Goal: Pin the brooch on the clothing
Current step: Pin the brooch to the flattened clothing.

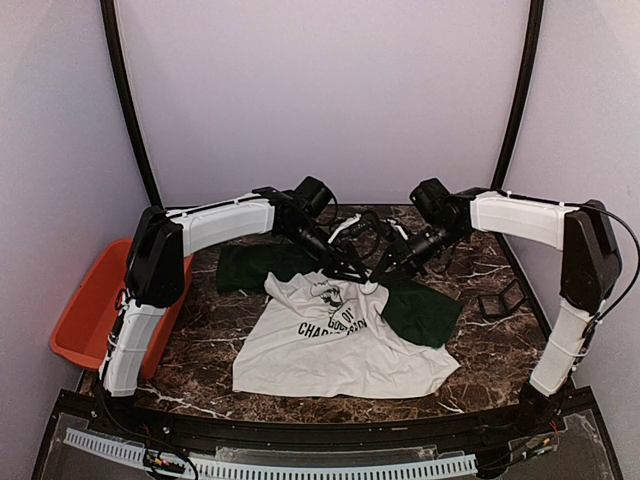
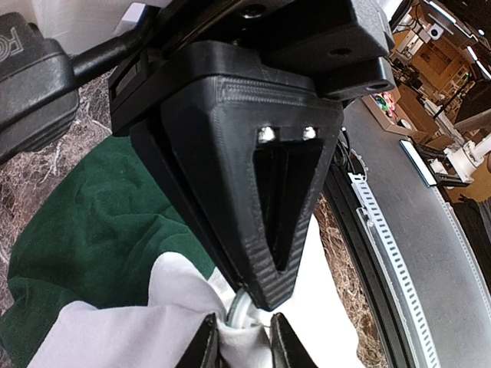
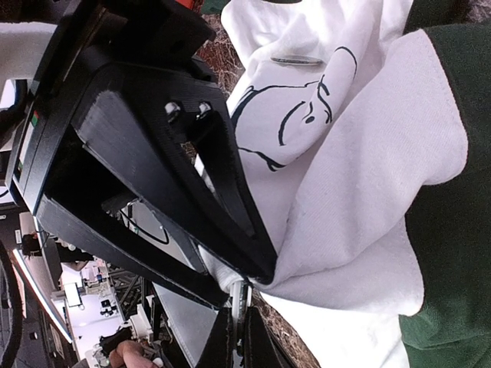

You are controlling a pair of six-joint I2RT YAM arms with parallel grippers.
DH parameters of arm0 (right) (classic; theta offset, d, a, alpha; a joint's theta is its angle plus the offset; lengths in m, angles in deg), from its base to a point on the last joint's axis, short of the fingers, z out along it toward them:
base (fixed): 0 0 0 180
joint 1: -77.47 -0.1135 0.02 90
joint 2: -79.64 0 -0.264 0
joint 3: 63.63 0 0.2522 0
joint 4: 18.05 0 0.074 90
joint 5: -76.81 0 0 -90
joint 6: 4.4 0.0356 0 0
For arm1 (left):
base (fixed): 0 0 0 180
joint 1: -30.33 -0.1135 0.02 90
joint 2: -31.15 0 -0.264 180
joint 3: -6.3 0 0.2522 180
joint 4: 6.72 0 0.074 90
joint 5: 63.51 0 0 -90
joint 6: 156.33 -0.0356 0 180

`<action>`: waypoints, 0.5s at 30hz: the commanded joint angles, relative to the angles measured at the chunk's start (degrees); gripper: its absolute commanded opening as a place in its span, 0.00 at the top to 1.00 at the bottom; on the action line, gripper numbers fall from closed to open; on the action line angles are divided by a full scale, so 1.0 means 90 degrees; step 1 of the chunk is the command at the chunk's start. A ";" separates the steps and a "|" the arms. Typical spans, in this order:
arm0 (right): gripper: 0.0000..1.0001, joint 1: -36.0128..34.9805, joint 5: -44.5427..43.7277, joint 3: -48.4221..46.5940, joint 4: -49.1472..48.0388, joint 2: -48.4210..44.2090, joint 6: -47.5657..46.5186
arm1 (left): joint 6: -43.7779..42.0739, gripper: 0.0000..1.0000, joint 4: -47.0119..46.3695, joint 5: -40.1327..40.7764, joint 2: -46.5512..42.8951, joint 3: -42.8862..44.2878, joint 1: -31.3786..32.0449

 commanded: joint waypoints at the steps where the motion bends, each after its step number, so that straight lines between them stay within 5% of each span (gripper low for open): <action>1: 1.00 0.0089 0.0477 0.0072 -0.0859 -0.0226 0.0107 | 0.0212 0.77 -0.0125 -0.0205 0.0053 0.0057 0.0159; 15: 1.00 0.0242 0.0941 0.0061 -0.1117 -0.0289 0.0292 | 0.0549 0.79 -0.0498 0.0212 0.0042 -0.0001 0.0143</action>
